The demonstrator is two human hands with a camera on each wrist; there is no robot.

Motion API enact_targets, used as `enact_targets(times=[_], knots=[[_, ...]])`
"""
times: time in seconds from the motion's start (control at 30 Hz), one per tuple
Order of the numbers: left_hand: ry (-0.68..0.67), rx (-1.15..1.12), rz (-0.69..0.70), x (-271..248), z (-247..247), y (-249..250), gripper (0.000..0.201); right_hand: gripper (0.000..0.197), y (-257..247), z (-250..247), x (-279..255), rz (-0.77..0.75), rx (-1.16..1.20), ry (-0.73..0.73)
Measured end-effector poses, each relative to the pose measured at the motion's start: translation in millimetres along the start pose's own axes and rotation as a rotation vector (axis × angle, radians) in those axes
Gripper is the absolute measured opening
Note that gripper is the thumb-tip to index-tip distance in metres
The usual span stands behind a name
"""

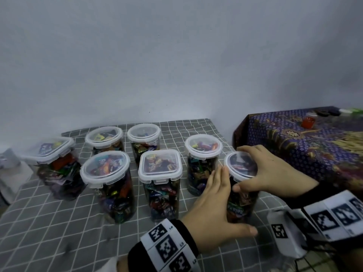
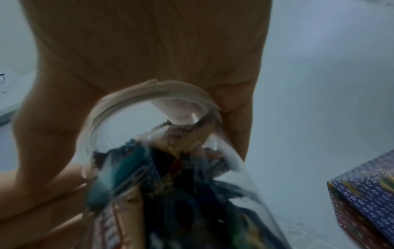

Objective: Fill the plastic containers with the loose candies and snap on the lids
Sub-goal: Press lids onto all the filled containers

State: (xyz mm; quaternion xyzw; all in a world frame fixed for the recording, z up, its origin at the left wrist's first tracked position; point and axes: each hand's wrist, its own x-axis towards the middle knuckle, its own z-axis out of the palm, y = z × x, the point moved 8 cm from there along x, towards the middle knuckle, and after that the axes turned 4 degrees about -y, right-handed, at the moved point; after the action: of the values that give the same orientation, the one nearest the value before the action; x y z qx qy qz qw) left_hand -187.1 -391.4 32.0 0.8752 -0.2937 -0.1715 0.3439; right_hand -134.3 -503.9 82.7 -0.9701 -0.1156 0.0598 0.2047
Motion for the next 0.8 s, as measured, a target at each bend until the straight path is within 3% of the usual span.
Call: enact_targets(times=[0.17,0.47,0.57,0.63,0.73,0.8], knots=[[0.004,-0.11,0.022,1.7,6.3,-3.9,0.123,0.127,-0.5,0.2,-1.8,-0.044,0.064,0.04],[-0.017,-0.172,0.006,1.1,8.5,-10.0,0.12,0.118,-3.0,1.2,6.1,-0.051,-0.016,-0.029],[-0.01,-0.157,-0.007,0.8,7.3,-12.3,0.118,0.114,0.9,2.0,5.2,-0.063,0.027,0.037],[-0.002,-0.134,-0.023,0.0,4.6,-14.4,0.116,0.111,4.5,1.1,-0.6,-0.109,0.157,0.168],[0.015,-0.134,-0.048,-2.4,-0.8,-18.3,0.112,0.117,23.8,4.0,-9.4,-0.109,0.612,0.324],[0.046,-0.181,-0.062,-4.1,-6.0,-23.4,0.11,0.107,42.4,9.7,-11.4,-0.067,0.885,0.412]])
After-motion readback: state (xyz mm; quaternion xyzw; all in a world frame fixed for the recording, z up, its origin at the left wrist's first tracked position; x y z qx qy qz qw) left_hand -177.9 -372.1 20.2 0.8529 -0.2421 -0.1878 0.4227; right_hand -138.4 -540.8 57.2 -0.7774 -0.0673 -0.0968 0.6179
